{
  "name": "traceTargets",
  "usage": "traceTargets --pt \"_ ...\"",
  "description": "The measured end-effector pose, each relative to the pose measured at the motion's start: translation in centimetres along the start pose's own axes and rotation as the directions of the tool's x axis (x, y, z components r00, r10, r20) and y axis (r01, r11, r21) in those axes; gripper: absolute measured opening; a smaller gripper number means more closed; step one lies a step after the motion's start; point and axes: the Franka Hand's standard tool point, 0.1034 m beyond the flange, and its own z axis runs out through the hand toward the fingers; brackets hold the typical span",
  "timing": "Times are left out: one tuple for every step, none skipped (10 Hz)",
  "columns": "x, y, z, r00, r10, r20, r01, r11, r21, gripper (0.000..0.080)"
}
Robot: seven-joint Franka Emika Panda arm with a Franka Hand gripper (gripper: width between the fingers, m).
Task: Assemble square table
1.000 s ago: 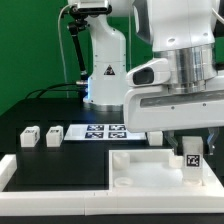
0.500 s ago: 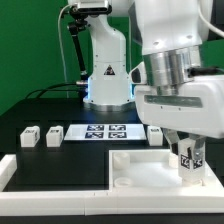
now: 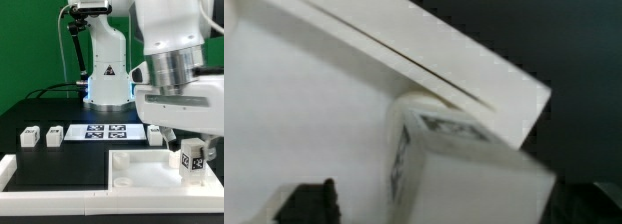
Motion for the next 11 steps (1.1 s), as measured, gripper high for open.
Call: traceTargets --pt "-0.25 -0.05 0.09 0.985 -0.169 0.011 0.169 0.986 -0.007 0.0621" --pt "-0.15 -0.01 0.10 0.978 -0.207 0.009 0.208 0.978 -0.006 0.0643" --pt "-0.15 0.00 0.11 0.970 -0.242 0.010 0.242 0.970 -0.006 0.0643" --pt "-0.03 0.09 0.10 0.919 -0.395 0.005 0.395 0.918 -0.017 0.0648" --pt "0.02 0.10 0.07 0.835 -0.551 0.004 0.550 0.834 -0.036 0.0649" --pt "0.06 -0.13 -0.09 0.733 -0.680 0.005 0.679 0.731 -0.060 0.0649" --pt "0.22 -0.16 -0.22 0.627 -0.779 0.014 0.778 0.624 -0.067 0.0649" --pt "0.23 -0.17 -0.21 0.614 -0.789 0.015 0.788 0.612 -0.063 0.0649" --pt "0.18 -0.19 -0.20 0.642 -0.767 0.013 0.766 0.640 -0.063 0.0646" --pt "0.20 -0.18 -0.20 0.639 -0.769 0.013 0.768 0.637 -0.063 0.0502" --pt "0.17 -0.20 -0.19 0.662 -0.749 0.011 0.749 0.660 -0.061 0.0502"
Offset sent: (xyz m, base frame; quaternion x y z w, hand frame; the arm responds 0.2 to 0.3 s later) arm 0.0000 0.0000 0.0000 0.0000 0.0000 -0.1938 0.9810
